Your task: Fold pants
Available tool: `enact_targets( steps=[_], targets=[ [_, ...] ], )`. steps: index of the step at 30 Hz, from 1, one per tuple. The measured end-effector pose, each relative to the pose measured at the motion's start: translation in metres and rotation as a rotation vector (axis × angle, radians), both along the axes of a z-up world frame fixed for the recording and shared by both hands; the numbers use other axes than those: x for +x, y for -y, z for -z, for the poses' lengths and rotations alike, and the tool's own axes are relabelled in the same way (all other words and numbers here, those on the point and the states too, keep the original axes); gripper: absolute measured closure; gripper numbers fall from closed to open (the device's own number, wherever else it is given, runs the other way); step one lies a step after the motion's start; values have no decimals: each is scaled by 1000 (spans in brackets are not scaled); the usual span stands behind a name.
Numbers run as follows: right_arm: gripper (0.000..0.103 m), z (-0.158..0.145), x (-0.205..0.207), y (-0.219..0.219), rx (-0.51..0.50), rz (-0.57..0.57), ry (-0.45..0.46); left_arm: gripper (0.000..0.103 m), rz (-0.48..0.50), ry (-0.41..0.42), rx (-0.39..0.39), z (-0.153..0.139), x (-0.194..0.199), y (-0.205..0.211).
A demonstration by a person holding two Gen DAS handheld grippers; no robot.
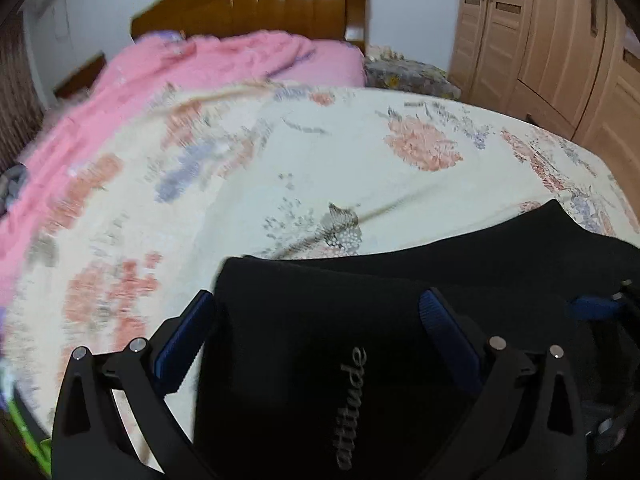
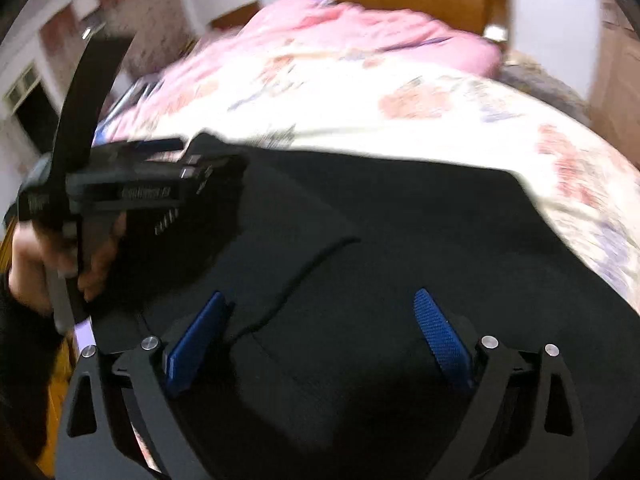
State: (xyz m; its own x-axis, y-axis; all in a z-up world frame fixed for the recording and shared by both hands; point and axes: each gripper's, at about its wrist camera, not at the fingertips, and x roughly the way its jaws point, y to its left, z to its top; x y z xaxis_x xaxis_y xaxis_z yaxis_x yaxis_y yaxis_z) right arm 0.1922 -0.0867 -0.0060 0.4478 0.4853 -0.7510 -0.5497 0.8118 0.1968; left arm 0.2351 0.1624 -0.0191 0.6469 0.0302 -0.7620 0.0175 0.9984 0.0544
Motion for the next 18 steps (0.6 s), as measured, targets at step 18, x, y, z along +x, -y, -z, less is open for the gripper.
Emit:
enact_targets(
  steps=[18],
  targets=[
    [7, 11, -66, -2, -34, -56, 55, 1, -57, 51, 62, 19, -142, 5]
  ],
)
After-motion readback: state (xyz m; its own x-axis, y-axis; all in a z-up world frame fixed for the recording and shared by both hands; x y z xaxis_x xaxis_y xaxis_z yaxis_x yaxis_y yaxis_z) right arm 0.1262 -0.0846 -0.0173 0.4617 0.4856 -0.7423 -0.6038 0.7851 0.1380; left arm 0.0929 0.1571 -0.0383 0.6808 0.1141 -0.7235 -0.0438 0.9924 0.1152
